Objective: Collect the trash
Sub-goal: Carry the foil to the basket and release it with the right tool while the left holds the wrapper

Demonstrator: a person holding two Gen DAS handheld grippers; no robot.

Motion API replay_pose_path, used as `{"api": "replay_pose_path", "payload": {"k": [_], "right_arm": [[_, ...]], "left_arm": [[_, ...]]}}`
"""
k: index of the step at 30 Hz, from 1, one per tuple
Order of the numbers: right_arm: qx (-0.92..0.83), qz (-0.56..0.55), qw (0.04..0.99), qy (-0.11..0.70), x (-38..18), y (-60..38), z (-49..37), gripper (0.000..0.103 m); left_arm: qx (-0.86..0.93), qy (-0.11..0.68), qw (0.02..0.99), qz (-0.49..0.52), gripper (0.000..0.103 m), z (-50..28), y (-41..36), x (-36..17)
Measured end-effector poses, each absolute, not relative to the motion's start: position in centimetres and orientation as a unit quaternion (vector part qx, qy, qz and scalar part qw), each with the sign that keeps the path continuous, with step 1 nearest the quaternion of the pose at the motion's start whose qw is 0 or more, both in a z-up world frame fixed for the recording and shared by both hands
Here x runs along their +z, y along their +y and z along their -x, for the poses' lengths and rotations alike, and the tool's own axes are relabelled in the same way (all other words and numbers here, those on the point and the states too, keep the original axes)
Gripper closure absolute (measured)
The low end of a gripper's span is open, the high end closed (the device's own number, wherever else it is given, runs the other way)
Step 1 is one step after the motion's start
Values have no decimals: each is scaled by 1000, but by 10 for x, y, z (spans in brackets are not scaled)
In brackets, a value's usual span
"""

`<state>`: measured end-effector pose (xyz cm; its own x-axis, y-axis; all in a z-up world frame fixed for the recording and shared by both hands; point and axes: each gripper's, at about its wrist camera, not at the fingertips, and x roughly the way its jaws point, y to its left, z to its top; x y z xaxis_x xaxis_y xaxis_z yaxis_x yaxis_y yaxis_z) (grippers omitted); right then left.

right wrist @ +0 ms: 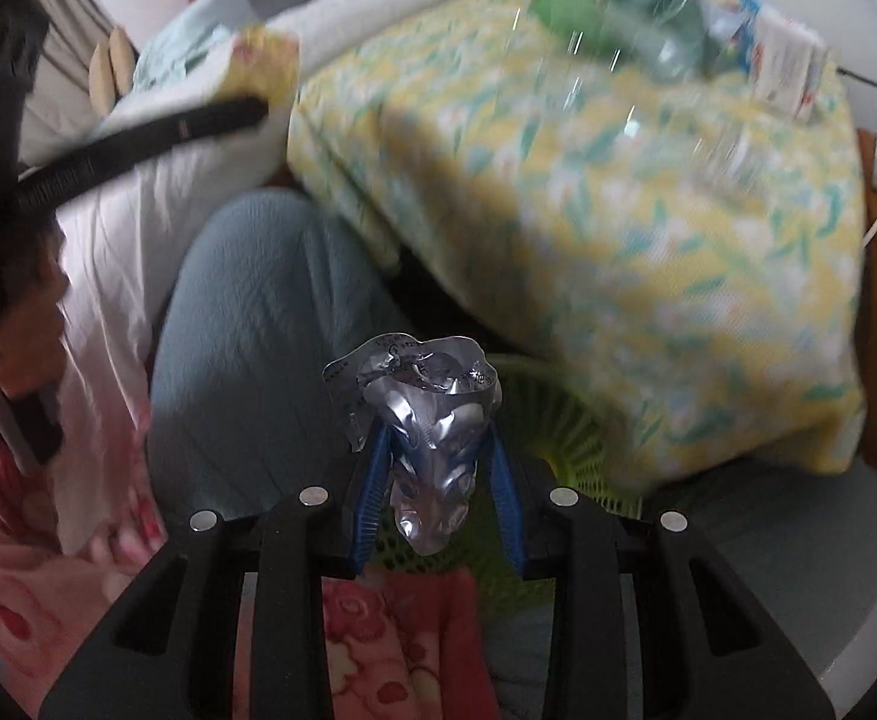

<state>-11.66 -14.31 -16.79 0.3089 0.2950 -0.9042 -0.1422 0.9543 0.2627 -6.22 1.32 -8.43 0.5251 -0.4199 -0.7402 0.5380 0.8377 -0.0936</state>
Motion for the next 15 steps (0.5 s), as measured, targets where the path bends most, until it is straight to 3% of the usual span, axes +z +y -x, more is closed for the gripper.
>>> {"api": "replay_pose_path", "payload": {"k": [5, 9, 15], "right_arm": [[118, -53, 782, 610, -214, -139, 110, 67], [104, -62, 774, 622, -229, -142, 110, 48], [88, -71, 783, 611, -222, -151, 115, 40]], "left_arm": [[-273, 405, 870, -73, 83, 67, 17, -87], [-271, 409, 868, -74, 83, 68, 20, -90], [-271, 419, 864, -74, 83, 68, 19, -96]]}}
